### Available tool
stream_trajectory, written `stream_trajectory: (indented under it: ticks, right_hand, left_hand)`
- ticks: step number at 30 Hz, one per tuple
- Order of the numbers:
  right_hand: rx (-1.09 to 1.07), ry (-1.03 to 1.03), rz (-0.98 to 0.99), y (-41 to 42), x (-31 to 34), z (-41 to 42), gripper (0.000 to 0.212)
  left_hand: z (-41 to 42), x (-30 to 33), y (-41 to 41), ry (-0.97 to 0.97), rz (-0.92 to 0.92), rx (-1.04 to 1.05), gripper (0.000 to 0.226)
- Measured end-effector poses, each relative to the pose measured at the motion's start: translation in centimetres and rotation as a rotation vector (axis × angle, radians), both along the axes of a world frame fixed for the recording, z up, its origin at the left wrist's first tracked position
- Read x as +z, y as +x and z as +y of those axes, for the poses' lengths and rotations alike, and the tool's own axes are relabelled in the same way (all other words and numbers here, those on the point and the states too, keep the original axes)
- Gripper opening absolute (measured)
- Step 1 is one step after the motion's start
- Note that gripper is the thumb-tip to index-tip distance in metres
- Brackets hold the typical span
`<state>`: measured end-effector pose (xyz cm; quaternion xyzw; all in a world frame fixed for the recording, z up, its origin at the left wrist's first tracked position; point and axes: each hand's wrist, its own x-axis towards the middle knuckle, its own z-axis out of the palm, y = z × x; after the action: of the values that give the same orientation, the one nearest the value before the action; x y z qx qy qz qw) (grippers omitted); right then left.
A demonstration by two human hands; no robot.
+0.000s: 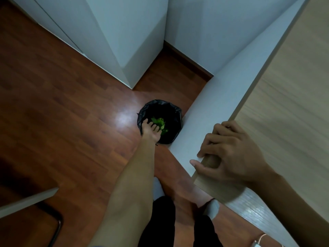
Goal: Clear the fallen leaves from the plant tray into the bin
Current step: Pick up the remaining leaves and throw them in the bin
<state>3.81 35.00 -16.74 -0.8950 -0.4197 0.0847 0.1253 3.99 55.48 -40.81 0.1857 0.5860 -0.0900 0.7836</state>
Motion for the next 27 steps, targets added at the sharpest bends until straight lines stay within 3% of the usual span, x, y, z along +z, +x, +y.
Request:
stream_trajectory:
  ticks: [11, 19, 23, 27]
  right_hand:
    - [0.006, 0.012, -0.033, 0.0, -0.2, -0.1, 0.054]
    - [-0.02, -0.027, -0.045, -0.1, 0.0, -0.2, 0.056]
    - [-0.026, -0.107, -0.003, -0.2, 0.9, 0.1, 0.051]
    - [-0.146, -0.04, 0.204, -1.1, 3.0, 0.4, 0.047]
  left_hand:
    - [1.1, 0.8, -0.8, 0.002, 0.002, -0.165, 0.059]
    - [-0.9, 7.5, -1.7, 0.265, -0.167, -0.635, 0.061]
    - [-1.5, 11.9, -2.0, 0.394, -0.223, -0.775, 0.058]
    - [-2.6, 17.9, -2.5, 0.559, -0.3, -0.932, 0.045]
